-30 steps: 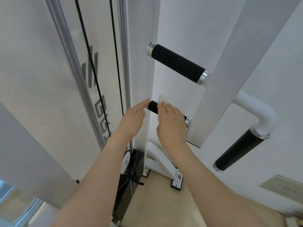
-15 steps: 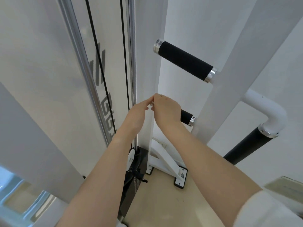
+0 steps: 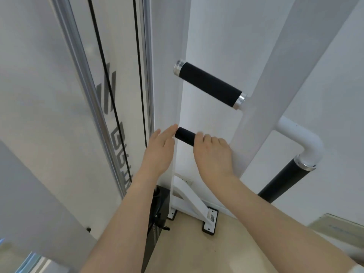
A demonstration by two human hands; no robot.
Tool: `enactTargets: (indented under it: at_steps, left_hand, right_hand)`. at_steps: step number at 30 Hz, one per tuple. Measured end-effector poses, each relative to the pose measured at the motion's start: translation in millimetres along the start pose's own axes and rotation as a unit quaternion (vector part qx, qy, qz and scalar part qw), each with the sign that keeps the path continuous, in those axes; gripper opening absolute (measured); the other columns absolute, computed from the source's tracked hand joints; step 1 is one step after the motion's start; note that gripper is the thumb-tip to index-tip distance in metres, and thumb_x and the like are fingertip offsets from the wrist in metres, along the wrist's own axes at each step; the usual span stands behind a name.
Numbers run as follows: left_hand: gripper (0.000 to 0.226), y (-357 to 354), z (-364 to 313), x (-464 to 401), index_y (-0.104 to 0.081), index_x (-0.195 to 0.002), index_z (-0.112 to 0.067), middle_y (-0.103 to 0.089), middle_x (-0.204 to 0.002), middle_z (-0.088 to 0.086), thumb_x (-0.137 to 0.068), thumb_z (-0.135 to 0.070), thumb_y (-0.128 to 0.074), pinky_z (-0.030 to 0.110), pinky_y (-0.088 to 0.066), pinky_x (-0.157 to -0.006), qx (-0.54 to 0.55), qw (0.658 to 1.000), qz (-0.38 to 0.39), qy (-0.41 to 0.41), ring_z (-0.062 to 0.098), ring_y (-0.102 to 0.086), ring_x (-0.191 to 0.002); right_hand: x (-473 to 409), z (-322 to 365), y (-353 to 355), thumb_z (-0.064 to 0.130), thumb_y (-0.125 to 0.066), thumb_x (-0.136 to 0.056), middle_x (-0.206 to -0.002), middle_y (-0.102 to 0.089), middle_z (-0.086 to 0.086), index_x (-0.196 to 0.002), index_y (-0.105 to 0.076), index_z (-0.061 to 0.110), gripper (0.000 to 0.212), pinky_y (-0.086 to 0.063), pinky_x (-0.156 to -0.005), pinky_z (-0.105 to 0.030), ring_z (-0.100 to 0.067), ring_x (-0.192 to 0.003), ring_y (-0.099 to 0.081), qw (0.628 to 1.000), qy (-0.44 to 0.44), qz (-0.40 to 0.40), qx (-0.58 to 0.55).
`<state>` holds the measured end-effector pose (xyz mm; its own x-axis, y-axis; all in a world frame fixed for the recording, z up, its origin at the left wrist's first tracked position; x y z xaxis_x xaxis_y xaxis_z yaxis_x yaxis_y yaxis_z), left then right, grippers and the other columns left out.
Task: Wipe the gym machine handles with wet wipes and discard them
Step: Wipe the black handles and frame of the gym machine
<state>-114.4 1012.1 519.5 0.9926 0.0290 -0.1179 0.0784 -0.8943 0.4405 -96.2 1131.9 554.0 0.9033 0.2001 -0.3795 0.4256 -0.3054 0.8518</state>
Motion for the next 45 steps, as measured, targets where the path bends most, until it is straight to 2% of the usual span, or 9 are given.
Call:
enactTargets:
  at_steps: [15, 23, 33, 34, 36, 39, 41, 43, 45]
  left_hand:
    - [0.046, -0.9, -10.7, 3.2, -0.039, -0.14, -0.021, -0.041, -0.136, -0.013, -0.098, -0.006, -0.026, -0.011, -0.022, -0.078, 0.085, 0.996, 0.007, 0.023, -0.02, -0.04, -0.103]
    - [0.048, -0.7, -3.7, 5.3, -0.038, -0.139, -0.029, -0.036, -0.146, -0.012, -0.098, -0.008, -0.026, 0.008, -0.016, -0.103, 0.093, 0.995, 0.005, 0.025, -0.003, -0.029, -0.128]
    - [0.047, -0.9, -4.5, 6.9, -0.039, -0.138, -0.038, -0.04, -0.143, -0.011, -0.099, -0.016, -0.025, 0.002, -0.019, -0.089, 0.074, 0.996, 0.004, 0.054, -0.008, -0.032, -0.111]
    - [0.047, -0.7, -5.0, 7.1, -0.039, -0.138, -0.038, -0.039, -0.144, -0.011, -0.099, -0.016, -0.025, -0.002, -0.02, -0.087, 0.071, 0.996, 0.007, 0.051, -0.011, -0.033, -0.109]
    - [0.048, -0.1, -5.0, 7.0, -0.038, -0.138, -0.038, -0.037, -0.145, -0.012, -0.098, -0.015, -0.025, -0.006, -0.022, -0.08, 0.066, 0.997, 0.009, 0.046, -0.014, -0.038, -0.103]
    - [0.048, -0.5, -4.3, 6.3, -0.038, -0.139, -0.036, -0.037, -0.146, -0.013, -0.098, -0.013, -0.026, 0.004, -0.021, -0.094, 0.072, 0.997, 0.007, 0.038, -0.005, -0.035, -0.122]
    - [0.049, -1.6, -4.0, 5.9, -0.038, -0.139, -0.035, -0.037, -0.145, -0.014, -0.097, -0.012, -0.027, 0.012, -0.018, -0.101, 0.075, 0.997, 0.007, 0.032, 0.002, -0.033, -0.132]
    - [0.049, -1.9, -2.8, 4.3, -0.038, -0.139, -0.034, -0.038, -0.145, -0.013, -0.097, -0.012, -0.028, 0.013, -0.017, -0.102, 0.075, 0.997, 0.006, 0.032, 0.004, -0.033, -0.133]
    - [0.049, -2.2, -2.6, 2.6, -0.039, -0.138, -0.034, -0.037, -0.145, -0.014, -0.096, -0.011, -0.029, 0.013, -0.019, -0.101, 0.074, 0.997, 0.006, 0.032, 0.004, -0.033, -0.133]
  right_hand:
    - [-9.0, 8.0, -8.0, 0.016, -0.081, -0.044, -0.077, -0.071, -0.01, -0.093, -0.071, 0.001, 0.052, -0.05, -0.054, -0.024, -0.019, -0.064, -0.067, 0.997, -0.032, -0.063, -0.028]
    - [45.9, -0.6, -18.4, -0.007, -0.065, -0.078, -0.107, -0.067, -0.014, -0.121, -0.057, 0.005, 0.046, -0.052, -0.071, -0.027, -0.031, -0.095, -0.066, 0.91, 0.042, -0.04, -0.411]
    - [59.1, 30.8, -91.2, 0.012, -0.048, -0.094, -0.063, -0.061, 0.003, -0.082, -0.058, 0.013, 0.016, -0.043, -0.052, -0.016, -0.009, -0.053, -0.052, 0.152, -0.516, 0.108, -0.836]
    - [57.4, 23.4, -93.3, 0.014, -0.05, -0.094, -0.076, -0.063, 0.002, -0.091, -0.059, 0.012, 0.01, -0.042, -0.057, -0.011, -0.01, -0.062, -0.055, 0.17, -0.524, 0.077, -0.831]
    - [48.3, 3.7, -92.6, 0.026, -0.047, -0.095, -0.099, -0.059, -0.005, -0.106, -0.056, 0.013, 0.019, -0.035, -0.06, -0.009, -0.009, -0.074, -0.049, 0.445, -0.462, 0.104, -0.76]
    - [40.7, 18.3, -90.0, 0.073, -0.038, -0.076, -0.073, -0.059, 0.021, -0.08, -0.061, 0.025, 0.054, -0.039, -0.065, -0.005, 0.001, -0.071, -0.054, 0.474, -0.35, 0.12, -0.799]
    - [43.9, 12.4, -82.1, 0.063, -0.04, -0.083, -0.073, -0.062, 0.028, -0.099, -0.063, 0.014, 0.057, -0.043, -0.067, 0.001, 0.004, -0.074, -0.058, 0.317, -0.347, 0.032, -0.882]
    - [45.5, 26.8, -79.7, 0.012, -0.042, -0.098, -0.101, -0.067, 0.007, -0.118, -0.058, 0.006, 0.027, -0.053, -0.078, -0.019, -0.008, -0.089, -0.061, -0.127, -0.363, -0.03, -0.923]
    - [38.4, 35.6, -75.9, -0.004, -0.035, -0.096, -0.104, -0.062, -0.009, -0.111, -0.062, 0.007, 0.032, -0.057, -0.07, -0.026, -0.016, -0.088, -0.06, -0.242, -0.348, -0.029, -0.906]
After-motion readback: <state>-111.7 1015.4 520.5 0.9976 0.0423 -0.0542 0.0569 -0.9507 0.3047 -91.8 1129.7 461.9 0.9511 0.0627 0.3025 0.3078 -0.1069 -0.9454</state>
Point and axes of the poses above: each hand's wrist, its own x-axis away from the middle knuckle, its own y-axis out of the back of the hand, z = x × y, the point moved 7 cm from there along -x, towards the middle knuckle
